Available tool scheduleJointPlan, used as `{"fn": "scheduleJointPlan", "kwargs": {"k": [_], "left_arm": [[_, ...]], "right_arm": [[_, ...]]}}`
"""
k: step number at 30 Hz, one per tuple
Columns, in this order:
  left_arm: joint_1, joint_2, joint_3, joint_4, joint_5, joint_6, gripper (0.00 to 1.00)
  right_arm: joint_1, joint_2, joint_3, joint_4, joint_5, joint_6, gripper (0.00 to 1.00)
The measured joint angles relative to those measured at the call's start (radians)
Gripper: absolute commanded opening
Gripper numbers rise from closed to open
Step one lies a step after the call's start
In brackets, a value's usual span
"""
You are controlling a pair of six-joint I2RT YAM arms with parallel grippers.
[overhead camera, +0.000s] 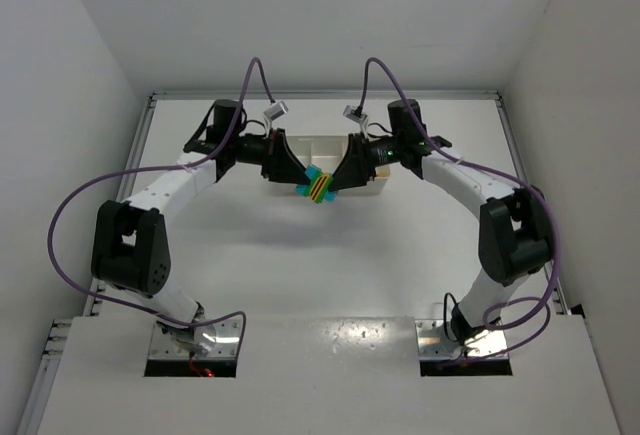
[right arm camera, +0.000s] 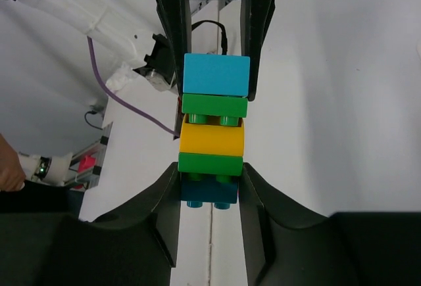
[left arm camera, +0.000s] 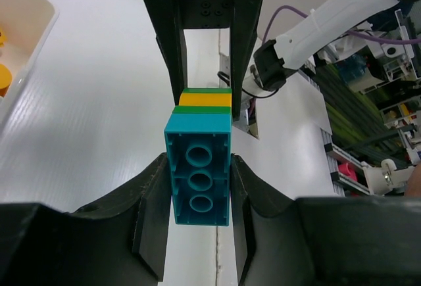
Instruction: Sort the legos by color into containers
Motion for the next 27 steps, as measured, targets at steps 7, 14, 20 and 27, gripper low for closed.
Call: {"fn": "scheduleJointPlan", "kwargs": {"k": [7, 14, 20, 27], "left_arm": [[0.011, 0.0, 0.0, 0.008, -0.011, -0.005, 0.0], [0.129, -0.034, -0.037, 0.181, -0.137, -0.128, 0.0], [0.174, -0.076, -0.048, 0.254, -0.209, -0.168, 0.0], [0.154, -0.195, -0.139, 0.212, -0.458, -0.096, 0.0]], "right_arm": [[0.0, 0.0, -0.003, 0.002, 0.008, 0.001, 0.06], [-0.016, -0.006, -0.032, -0.09, 0.009, -0.069, 0.0], [-0.033, -0.018, -0.052, -0.184, 0.022, -0.143, 0.0], [-0.076, -0.068, -0.062, -0.249, 0.121, -0.236, 0.0]]}}
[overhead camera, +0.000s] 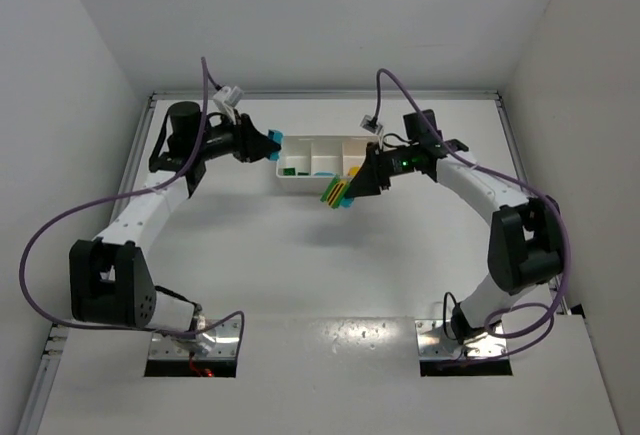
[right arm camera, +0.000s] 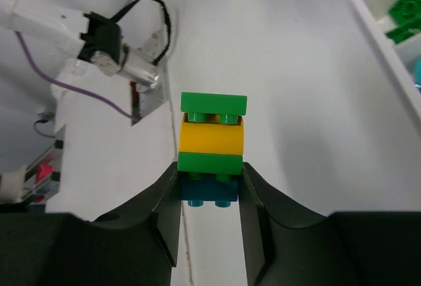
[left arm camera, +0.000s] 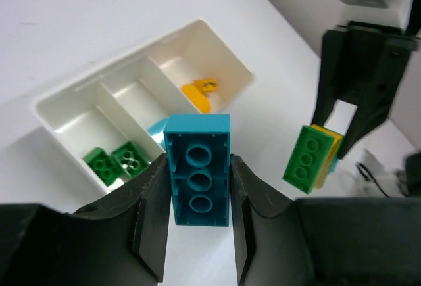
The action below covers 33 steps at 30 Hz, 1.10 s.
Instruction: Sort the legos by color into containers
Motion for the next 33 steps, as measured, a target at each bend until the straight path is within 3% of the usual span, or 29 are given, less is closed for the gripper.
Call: {"fn": "scheduleJointPlan", "kwargs": {"k": [6, 11, 22, 31, 33], "left_arm": [[-0.142, -0.036, 0.005, -0.005, -0.302, 0.059, 0.0], [-0.245, 0.112, 0.112, -0.019, -0.422, 0.103, 0.0], [-0.287, 0.554, 0.494, -0.083, -0.458, 0.14, 0.06], [-0.287, 0.665, 0.584, -0.156, -0.411, 0.188, 0.1], [-0.288, 0.671, 0.584, -0.169, -0.401, 0.2, 0.15]], "right_arm": [[-0.055, -0.029, -0.019, -0.011, 0.131, -0.02, 0.0], [-0.122, -0.054, -0.049, 0.009, 0.211, 0.004, 0.0], [-0.208, -0.075, -0.056, 0.053, 0.281, 0.06, 0.0], [-0.233, -0.07, -0.027, 0.031, 0.299, 0.064, 0.0], [-0.235, -0.06, -0.008, 0.031, 0.299, 0.064, 0.0]]}}
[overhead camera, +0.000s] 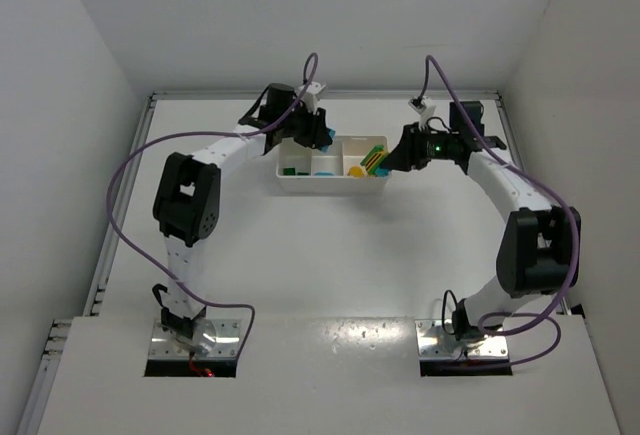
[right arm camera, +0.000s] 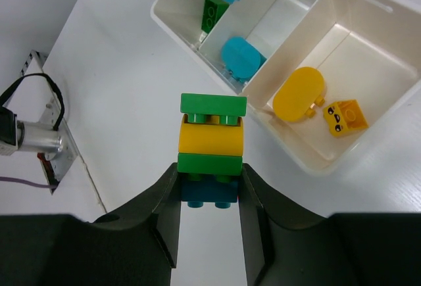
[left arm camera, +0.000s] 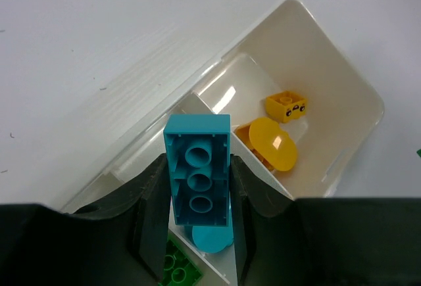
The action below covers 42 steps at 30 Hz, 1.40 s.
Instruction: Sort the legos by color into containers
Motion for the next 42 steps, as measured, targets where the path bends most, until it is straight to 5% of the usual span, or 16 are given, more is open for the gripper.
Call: {"fn": "scheduleJointPlan", "kwargs": {"k": [2, 5, 6, 8, 12, 26, 42], "left_arm": [[0.0, 0.005, 0.0, -0.017, 0.01, 0.01, 0.23], [0.0, 0.009, 0.0, -0.045, 0.033, 0.035, 0.62], [0.0, 0.01, 0.0, -0.055, 0.042, 0.044, 0.82], [0.0, 0.01, 0.0, -0.071, 0.056, 0.058, 0.88], [0.005, 0.005, -0.011, -0.066, 0.117, 0.049, 0.89], [0.073, -0.095, -0.069, 0.002, 0.802, -0.069, 0.83], [0.051, -0.209, -0.162, -0.09, 0.877, 0.019, 0.81]], "right_arm": [[-0.002, 0.014, 0.018, 0.0, -0.001, 0.0, 0.0], [-0.003, 0.04, 0.033, 0.001, -0.005, 0.0, 0.0], [-0.002, 0.048, 0.036, 0.002, -0.006, 0.0, 0.0], [-0.002, 0.063, 0.041, 0.003, -0.013, 0.0, 0.0], [0.003, 0.085, 0.044, 0.003, -0.046, -0.004, 0.0], [0.045, 0.118, 0.093, -0.164, -0.278, -0.282, 0.0], [0.187, 0.119, 0.133, -0.178, -0.349, -0.312, 0.0]]}}
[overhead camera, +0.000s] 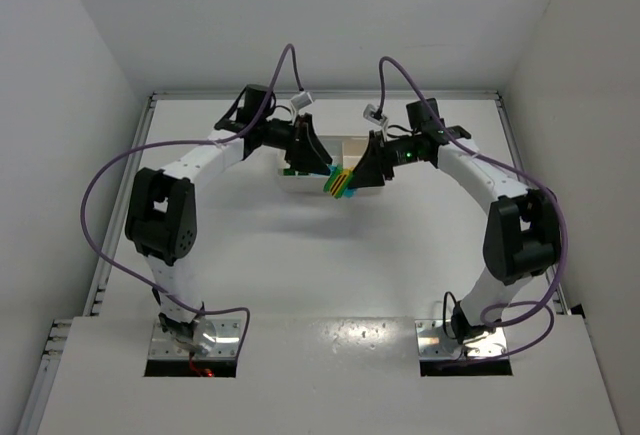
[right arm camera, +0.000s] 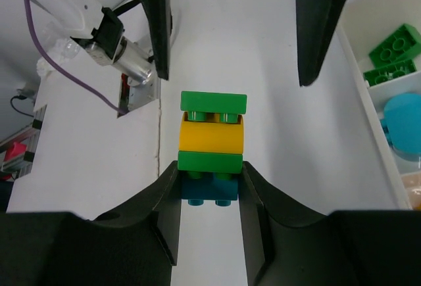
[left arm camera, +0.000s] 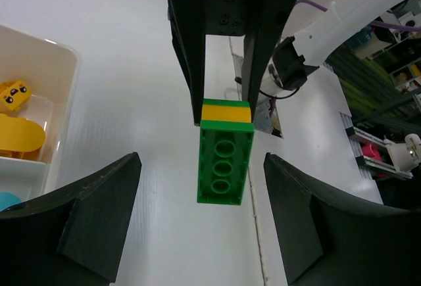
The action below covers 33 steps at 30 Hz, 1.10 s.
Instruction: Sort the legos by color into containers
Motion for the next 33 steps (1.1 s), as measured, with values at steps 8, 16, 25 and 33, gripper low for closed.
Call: {"fn": "scheduleJointPlan", "kwargs": {"k": [8, 16, 25, 33], "left_arm": [[-0.006, -0.004, -0.008, -0.04, -0.015, 0.044, 0.68], [-0.007, -0.021, -0.011, -0.068, 0.004, 0.072, 0.14], [0.002, -0.023, -0.011, -0.072, -0.007, 0.085, 0.03], [0.063, -0.019, 0.035, -0.064, -0.09, 0.082, 0.01]], "right_arm": [[0.024, 0.0, 0.006, 0.072, -0.004, 0.06, 0.0], [0.024, 0.0, 0.01, 0.094, 0.027, 0.079, 0.0], [0.015, 0.0, 0.011, 0.084, 0.031, 0.06, 0.0], [-0.009, -0.067, -0.049, 0.054, 0.045, 0.029, 0.0]]}}
